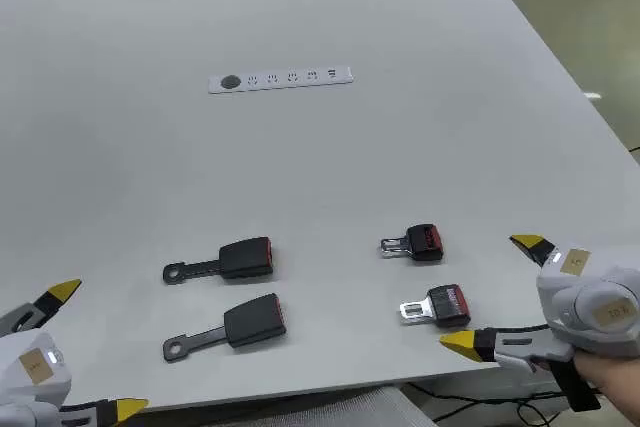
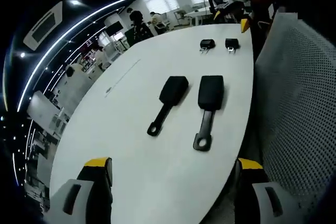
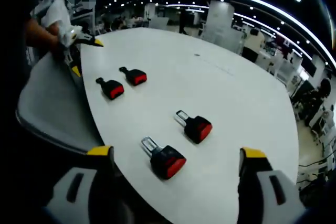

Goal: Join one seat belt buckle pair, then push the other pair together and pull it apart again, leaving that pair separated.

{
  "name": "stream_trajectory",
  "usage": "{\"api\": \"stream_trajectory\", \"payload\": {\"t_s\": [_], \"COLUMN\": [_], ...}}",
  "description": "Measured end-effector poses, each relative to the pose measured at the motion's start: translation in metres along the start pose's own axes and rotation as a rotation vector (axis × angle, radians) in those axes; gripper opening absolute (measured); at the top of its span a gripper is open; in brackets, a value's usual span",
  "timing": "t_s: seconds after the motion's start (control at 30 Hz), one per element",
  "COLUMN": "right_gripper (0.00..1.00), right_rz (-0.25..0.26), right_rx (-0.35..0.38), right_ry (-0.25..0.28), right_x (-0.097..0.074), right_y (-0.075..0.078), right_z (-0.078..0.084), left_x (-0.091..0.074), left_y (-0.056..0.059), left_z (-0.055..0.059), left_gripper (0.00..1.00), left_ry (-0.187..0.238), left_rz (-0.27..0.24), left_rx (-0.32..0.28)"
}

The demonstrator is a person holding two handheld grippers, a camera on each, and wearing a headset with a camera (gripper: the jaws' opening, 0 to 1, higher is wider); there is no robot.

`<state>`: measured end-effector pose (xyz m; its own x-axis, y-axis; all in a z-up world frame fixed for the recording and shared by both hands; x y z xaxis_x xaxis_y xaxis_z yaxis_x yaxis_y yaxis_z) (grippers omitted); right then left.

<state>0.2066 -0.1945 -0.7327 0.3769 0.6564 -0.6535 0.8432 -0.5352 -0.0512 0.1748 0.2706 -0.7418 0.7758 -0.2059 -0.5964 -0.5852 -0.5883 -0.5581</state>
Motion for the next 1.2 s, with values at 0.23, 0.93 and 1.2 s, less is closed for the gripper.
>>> {"api": "stream_trajectory", "payload": {"t_s": [0.23,0.93,1.2], "right_gripper": [0.99,0.96,0.95], "right_rz": [0.010,0.034,0.036], "right_rx": [0.006,0.019,0.026], "right_ry": [0.001,0.005,0.003], "right_x": [-0.003,-0.012,-0.014], "right_y": [-0.003,-0.007,-0.007], "right_z": [0.004,-0.001,-0.001], "left_x": [-0.004,-0.008,-0.007], "left_y": [0.004,0.002,0.003], "left_z": [-0.006,-0.010,-0.008], "left_gripper": [1.00,1.00,1.00], "left_ry": [-0.004,0.014,0.009], "left_rz": [0.002,-0.006,-0.002], "left_rx": [0.003,-0.006,0.000]}}
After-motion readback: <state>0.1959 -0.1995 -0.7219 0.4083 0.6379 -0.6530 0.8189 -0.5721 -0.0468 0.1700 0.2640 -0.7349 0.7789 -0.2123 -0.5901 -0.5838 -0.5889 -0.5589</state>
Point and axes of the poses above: the centre of the closed fingertips' face, and the gripper's own axes: x roughly forward along the fingers, y roughly to its right, z roughly out of its underside, the point moved 8 cm from there along -x, roughly backward along the fingers, and after that the axes turned 15 degrees about -z, right-handed, at the moved point
